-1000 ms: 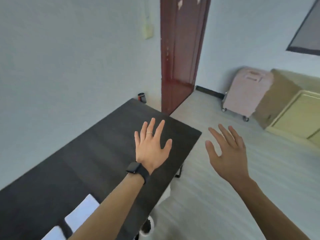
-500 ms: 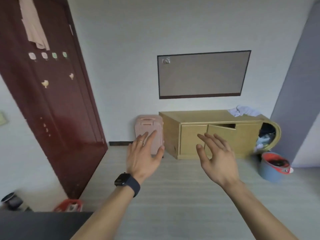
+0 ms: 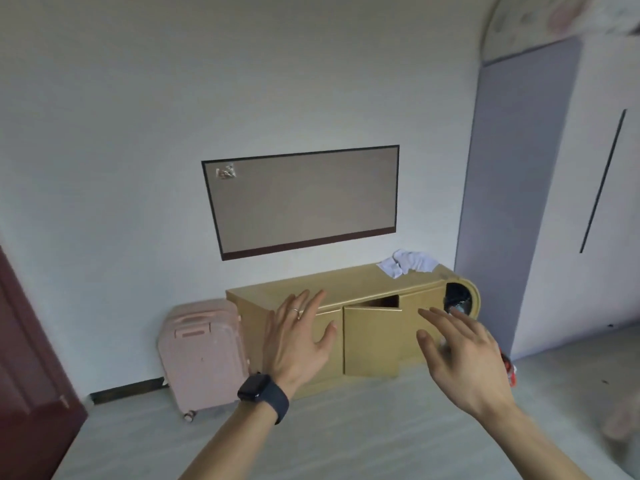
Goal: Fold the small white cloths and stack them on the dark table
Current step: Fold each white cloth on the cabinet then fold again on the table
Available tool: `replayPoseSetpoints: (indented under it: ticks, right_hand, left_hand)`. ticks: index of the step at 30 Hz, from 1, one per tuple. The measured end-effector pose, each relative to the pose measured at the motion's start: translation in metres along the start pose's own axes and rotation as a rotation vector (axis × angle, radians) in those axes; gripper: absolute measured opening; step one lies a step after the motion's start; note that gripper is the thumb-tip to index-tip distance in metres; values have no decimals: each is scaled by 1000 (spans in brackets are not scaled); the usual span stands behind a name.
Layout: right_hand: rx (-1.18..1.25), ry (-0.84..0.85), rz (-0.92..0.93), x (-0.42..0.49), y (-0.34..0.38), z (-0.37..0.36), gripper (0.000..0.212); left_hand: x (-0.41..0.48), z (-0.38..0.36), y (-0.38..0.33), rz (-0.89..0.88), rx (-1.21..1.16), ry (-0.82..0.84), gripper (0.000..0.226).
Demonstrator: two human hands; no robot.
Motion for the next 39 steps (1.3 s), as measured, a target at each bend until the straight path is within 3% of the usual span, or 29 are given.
replayPoseSetpoints:
  ticks: [8,24,30,39]
  right_hand:
    - [-31,-23,-29,135,-120,-78,48]
    - [65,160,-75,392,-319,-298,47]
    - [9,273,-198,439,-376,-399,34]
    - [-72,464,-323,509,-466,-520,37]
  left_hand:
    - [172,-125,-26,-79,27,63,60]
    - [467,-348,21,57,52,161,63]
    - [555,-459,71,95,-17,309,58]
    - [652,-601,111,154,-61,556,59]
Point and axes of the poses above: each hand's wrist, its own x-axis towards the middle knuckle, its own z-axis out of the back of the hand, y = z × x, the point moved 4 cm from there along x, towards the middle knuckle, and after that the axes turned 2 degrees about x, right-handed, at the moved point
